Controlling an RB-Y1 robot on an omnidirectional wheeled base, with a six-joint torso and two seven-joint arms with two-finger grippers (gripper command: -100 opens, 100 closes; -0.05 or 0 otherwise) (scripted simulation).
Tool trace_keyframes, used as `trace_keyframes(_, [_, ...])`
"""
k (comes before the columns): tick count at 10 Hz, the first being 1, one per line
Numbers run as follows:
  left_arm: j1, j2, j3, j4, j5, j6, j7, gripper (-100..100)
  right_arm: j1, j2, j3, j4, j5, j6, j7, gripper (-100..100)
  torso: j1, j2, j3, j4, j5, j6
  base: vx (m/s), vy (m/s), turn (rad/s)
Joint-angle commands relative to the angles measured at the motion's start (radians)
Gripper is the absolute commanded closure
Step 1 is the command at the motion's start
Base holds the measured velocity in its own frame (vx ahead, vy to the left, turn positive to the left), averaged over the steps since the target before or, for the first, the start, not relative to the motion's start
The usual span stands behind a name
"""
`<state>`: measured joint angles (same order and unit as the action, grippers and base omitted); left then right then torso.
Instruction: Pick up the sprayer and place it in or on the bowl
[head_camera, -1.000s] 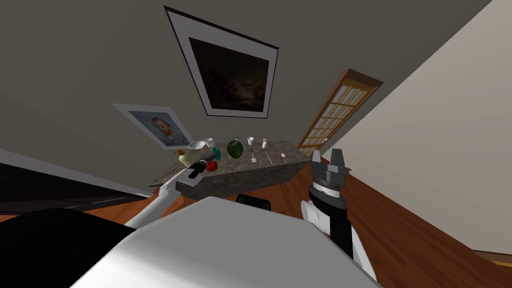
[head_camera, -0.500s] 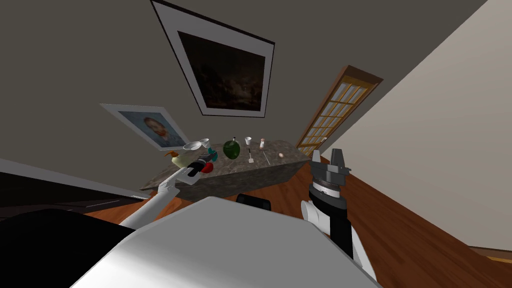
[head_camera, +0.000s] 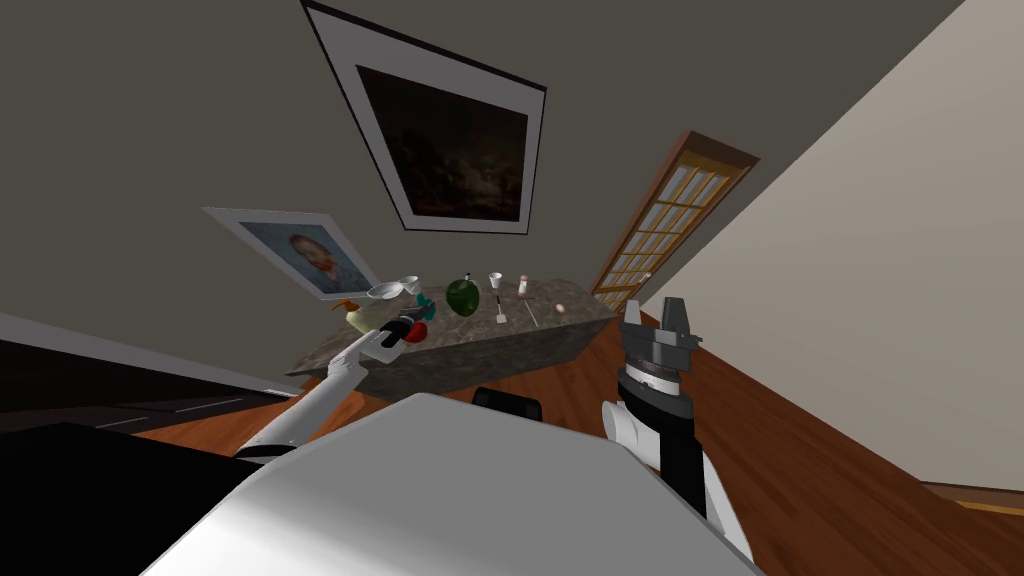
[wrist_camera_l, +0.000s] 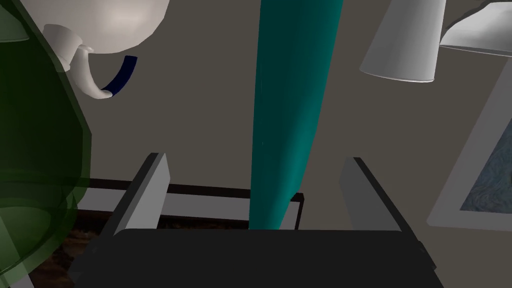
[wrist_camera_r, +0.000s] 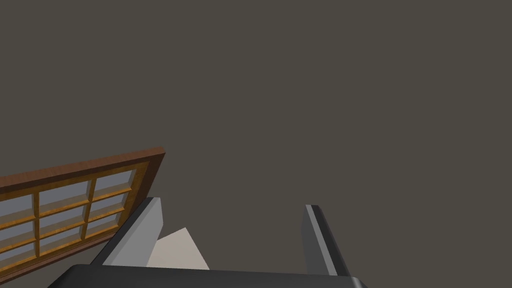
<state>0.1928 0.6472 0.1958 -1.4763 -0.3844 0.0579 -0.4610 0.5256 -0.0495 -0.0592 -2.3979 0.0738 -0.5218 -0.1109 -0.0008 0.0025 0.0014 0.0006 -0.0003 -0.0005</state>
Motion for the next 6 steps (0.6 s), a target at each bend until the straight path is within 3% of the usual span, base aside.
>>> trace_keyframes(1, [-0.050,0.017,-0.007,0.050,0.004,-0.032,-0.003,-100,0.000,0.000,0.000,0.000,0.000,0.000,0.000,0,0.000,0.000,0.000,0.000,0.000,0.000,-0.045,-0.020,-0.015])
trace_keyframes(3, [-0.066,0.017,-0.007,0.105,0.004,-0.032,-0.003,-100,0.000,0.000,0.000,0.000,0.000,0.000,0.000,0,-0.001,0.001,0.000,0.000,0.000,0.000,-0.029,-0.018,-0.007])
trace_keyframes(4, [-0.118,0.028,-0.014,0.148,0.005,-0.060,-0.009,-100,0.000,0.000,0.000,0.000,0.000,0.000,0.000,0,0.000,0.000,0.000,0.000,0.000,0.000,-0.046,-0.017,-0.013])
trace_keyframes(6, [-0.127,0.028,-0.014,0.193,0.005,-0.060,-0.009,-100,0.000,0.000,0.000,0.000,0.000,0.000,0.000,0,-0.001,0.001,0.000,0.000,0.000,0.000,-0.030,-0.020,-0.009])
